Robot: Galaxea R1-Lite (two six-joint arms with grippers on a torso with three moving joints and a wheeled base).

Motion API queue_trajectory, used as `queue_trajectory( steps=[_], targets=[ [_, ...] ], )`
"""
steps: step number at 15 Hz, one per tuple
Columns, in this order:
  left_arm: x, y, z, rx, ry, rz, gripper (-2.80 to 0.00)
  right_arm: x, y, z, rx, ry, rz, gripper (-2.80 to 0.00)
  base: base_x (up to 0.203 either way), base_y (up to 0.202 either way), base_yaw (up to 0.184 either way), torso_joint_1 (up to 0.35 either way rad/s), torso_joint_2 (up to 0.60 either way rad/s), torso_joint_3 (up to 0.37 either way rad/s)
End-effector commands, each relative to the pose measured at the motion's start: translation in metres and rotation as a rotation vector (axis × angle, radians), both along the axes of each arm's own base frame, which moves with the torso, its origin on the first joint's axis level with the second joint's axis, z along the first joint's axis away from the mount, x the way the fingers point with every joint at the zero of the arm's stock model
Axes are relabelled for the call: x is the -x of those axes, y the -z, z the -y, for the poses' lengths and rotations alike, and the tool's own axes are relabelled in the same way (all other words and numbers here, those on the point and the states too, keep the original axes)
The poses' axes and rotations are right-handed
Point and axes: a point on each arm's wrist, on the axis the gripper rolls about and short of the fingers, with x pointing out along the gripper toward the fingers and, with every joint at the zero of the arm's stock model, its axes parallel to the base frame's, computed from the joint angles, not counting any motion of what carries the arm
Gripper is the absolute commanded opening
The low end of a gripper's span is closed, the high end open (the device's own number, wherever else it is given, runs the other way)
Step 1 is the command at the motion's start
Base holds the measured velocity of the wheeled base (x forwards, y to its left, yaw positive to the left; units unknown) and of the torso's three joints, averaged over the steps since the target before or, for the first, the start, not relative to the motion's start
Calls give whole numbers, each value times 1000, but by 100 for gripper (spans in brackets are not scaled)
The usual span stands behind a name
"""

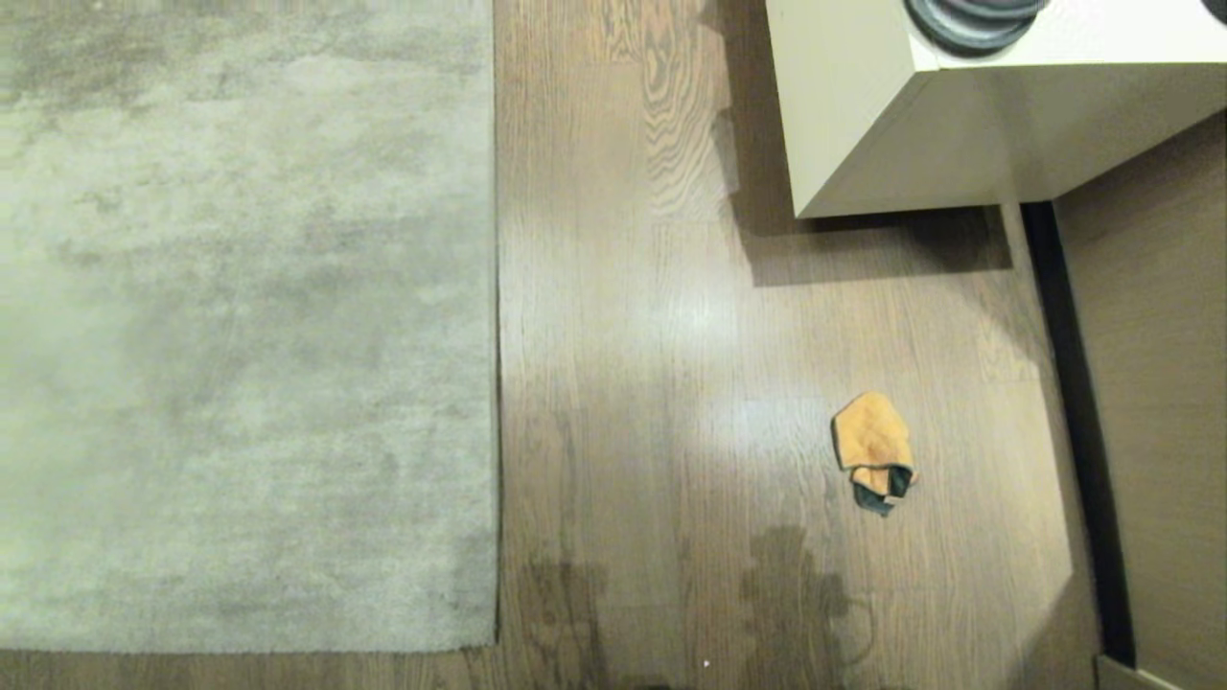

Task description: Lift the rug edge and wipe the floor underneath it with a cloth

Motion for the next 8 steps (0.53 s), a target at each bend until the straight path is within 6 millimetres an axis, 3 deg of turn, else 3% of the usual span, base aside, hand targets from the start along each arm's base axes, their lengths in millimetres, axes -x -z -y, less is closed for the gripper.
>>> queue_trajectory(
  steps=[1,8],
  targets=[
    [0,0,0,2,0,-1,-280,0,0,0,0,-1,-3,-280,0,0,0,1,2,201],
    [0,0,0,5,0,-1,-280,0,0,0,0,-1,-3,-280,0,0,0,2,2,202]
  ],
)
